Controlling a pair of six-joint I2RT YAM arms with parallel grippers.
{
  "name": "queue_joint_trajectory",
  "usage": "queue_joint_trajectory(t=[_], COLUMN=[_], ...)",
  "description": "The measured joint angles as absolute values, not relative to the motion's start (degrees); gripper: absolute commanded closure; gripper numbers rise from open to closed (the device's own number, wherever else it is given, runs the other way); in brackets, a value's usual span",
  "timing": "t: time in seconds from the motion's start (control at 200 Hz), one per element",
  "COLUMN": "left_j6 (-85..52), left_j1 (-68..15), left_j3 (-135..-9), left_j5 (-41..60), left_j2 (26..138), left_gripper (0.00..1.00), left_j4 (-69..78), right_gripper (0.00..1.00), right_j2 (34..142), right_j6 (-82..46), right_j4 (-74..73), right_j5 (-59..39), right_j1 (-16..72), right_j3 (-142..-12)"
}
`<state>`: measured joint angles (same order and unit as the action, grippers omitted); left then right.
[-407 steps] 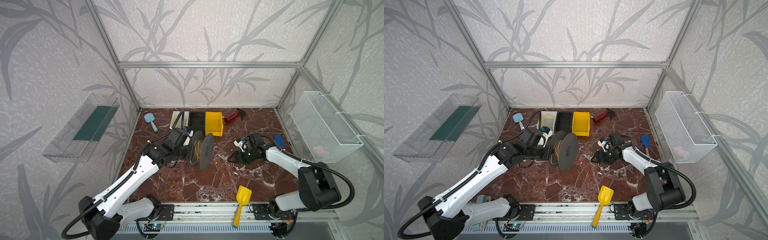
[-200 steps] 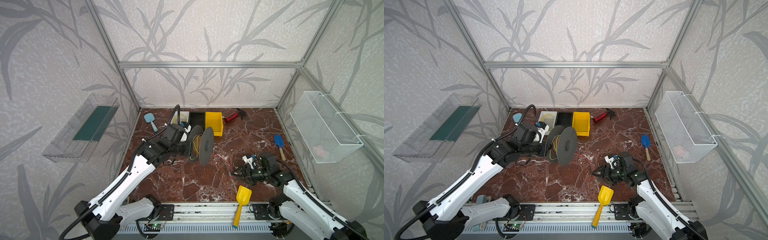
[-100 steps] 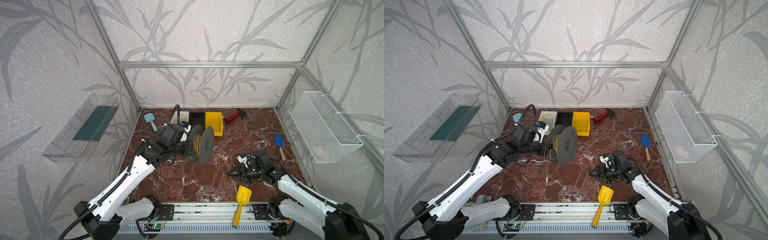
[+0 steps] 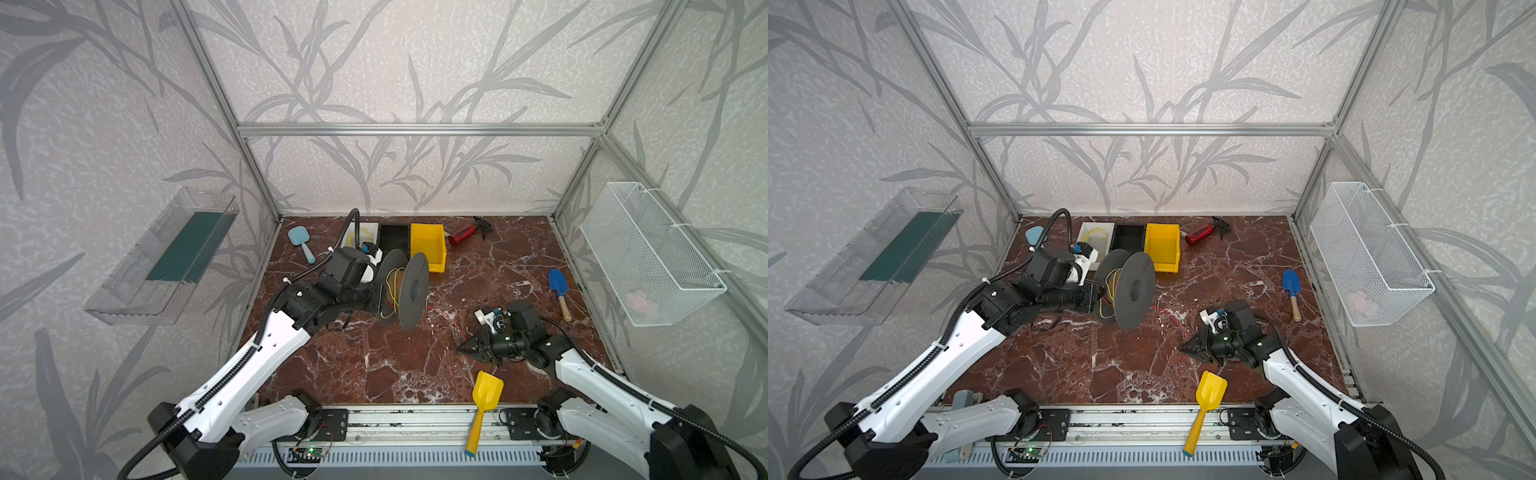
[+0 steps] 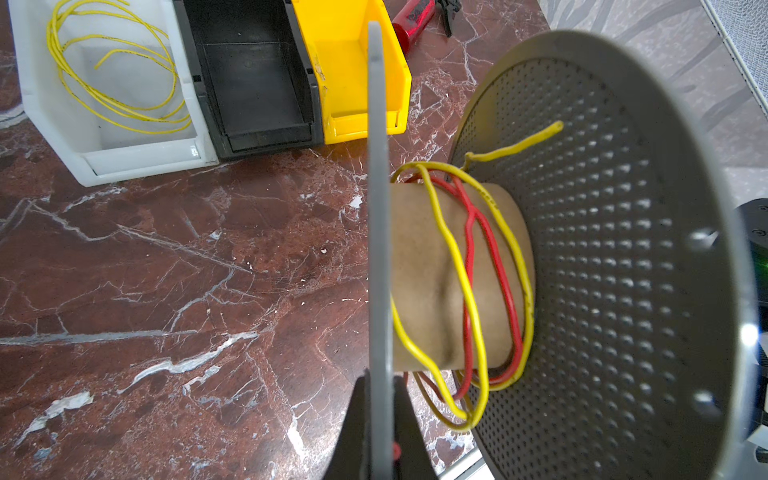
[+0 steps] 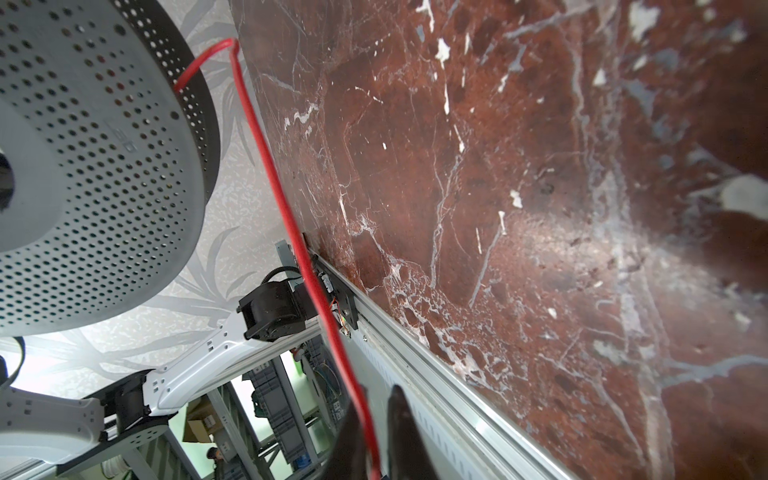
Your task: Wrap the cables
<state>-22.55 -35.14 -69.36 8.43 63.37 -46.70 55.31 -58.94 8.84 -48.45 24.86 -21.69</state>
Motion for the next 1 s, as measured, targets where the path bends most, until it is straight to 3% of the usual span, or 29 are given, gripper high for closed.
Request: queue_joint_trajectory(t=[0.27, 0.41, 0.57, 0.69, 1.0], left_j6=[-22.5, -21.76, -19.49, -18.11, -18.65], left_j1=[-35.05, -34.74, -35.14, -39.18, -43.38], left_j3=[-68.36, -67.33, -67.05, -65.52, -63.77], left_j5=[8.1, 10.5, 14.87, 12.01, 0.56], left_j2=[62.5, 60.42, 59.33, 60.05, 68.45], left_gripper=[1.0, 1.0, 1.0, 1.0, 1.0], left_j4=[-46.19, -46.61, -48.34, -50.13, -49.1], right_gripper=[1.0, 1.0, 1.0, 1.0, 1.0], right_j2=[53.65, 57.41, 74.11, 84.47, 94.8], right_j6=[-56.77, -49.01, -36.75, -31.33, -24.12], right_j4=[12.71, 20.25, 30.02, 33.52, 48.01], right_j5=[-45.95, -43.94, -40.47, -39.92, -38.92], right_j1=[24.64, 17.72, 13.04, 13.28, 24.1], right_j3=[-23.46, -29.85, -50.26, -68.12, -102.17])
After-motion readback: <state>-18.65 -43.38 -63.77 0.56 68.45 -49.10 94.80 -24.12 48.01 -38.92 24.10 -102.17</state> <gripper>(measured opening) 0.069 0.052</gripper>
